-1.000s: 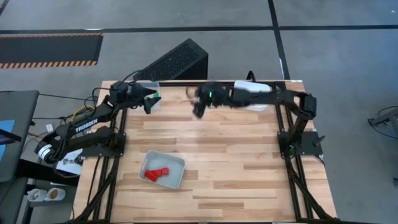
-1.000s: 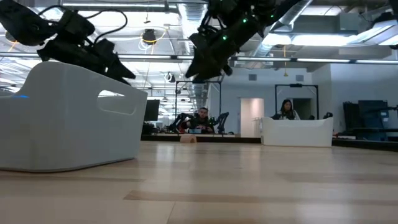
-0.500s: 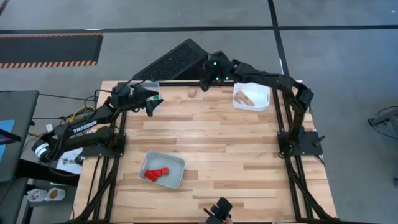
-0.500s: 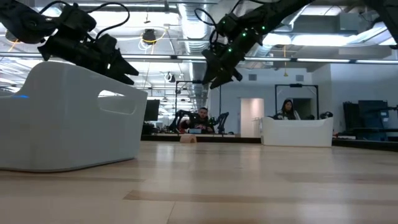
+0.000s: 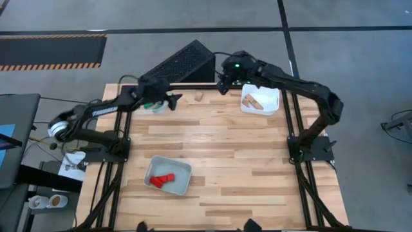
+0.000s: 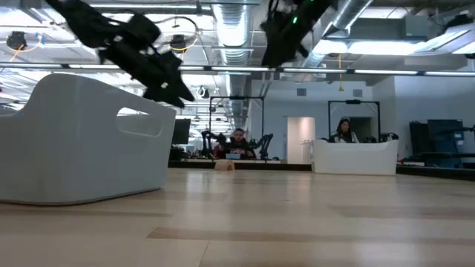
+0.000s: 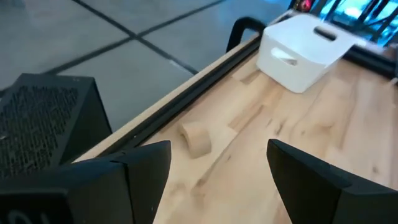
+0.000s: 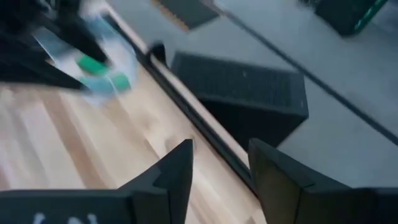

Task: Sort & place blocks by color
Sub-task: Put the brown block into the white bin

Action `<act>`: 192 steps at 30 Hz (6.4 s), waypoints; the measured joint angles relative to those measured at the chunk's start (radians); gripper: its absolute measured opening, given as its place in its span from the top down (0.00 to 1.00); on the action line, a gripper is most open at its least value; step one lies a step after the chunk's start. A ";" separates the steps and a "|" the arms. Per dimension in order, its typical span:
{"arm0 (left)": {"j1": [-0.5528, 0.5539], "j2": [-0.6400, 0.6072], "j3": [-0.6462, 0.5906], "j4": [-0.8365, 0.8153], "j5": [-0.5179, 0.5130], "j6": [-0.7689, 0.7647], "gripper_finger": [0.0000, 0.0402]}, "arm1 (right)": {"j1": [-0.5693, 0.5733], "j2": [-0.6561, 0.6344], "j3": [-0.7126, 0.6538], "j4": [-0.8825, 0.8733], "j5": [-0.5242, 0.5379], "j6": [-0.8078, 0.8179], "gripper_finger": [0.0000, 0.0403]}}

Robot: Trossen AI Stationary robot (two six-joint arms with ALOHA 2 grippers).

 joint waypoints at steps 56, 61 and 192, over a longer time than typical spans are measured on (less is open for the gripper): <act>-0.193 0.983 1.021 -0.999 0.022 0.164 0.37 | 0.517 -0.159 -0.002 -0.242 0.390 0.151 0.69; -0.222 0.976 1.018 -1.007 0.012 0.168 0.37 | 0.520 -0.159 -0.002 -0.244 0.389 0.160 0.69; -0.371 0.022 0.002 0.064 0.177 -0.086 0.76 | 0.500 0.211 -0.527 1.028 0.672 -0.527 0.69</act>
